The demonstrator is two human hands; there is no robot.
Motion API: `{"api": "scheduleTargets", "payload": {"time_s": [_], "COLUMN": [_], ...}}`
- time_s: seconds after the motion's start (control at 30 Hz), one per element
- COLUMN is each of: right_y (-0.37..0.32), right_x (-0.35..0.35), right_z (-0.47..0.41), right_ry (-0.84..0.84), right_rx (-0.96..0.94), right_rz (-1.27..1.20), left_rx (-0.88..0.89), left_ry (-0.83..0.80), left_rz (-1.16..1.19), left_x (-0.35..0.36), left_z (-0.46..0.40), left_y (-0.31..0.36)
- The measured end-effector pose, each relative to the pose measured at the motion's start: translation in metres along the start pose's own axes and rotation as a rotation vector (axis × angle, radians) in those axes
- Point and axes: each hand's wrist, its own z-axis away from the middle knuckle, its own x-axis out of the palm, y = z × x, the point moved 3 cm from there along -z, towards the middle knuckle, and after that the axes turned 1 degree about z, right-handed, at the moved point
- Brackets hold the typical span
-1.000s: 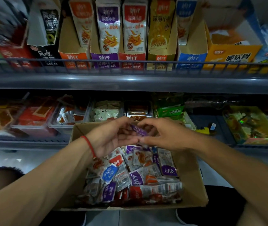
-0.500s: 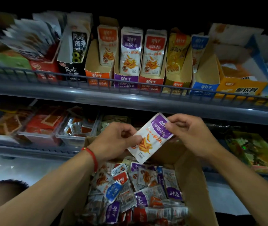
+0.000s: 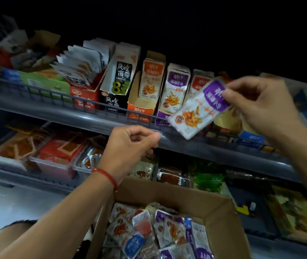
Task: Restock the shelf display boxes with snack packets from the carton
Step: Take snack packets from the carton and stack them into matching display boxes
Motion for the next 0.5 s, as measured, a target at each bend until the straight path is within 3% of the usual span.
{"api": "scheduleTargets", "payload": {"time_s": [0.13,0.5], "right_y": [-0.009,-0.021], "right_x": [-0.002,0.063], "right_z": [-0.057,-0.106], "right_ry": [0.1,-0.014], "right_rx": [-0.063,-0.223], "right_rz": [0.14,0.589], "left_rx": [0.012,0.127], "left_ry": [0.127,0.217], "left_rz": [-0.082,-0.262], "left_x": [-0.016,-0.026], "left_z": [-0.006,-0.007], "left_y": [-0.006,0.006]}}
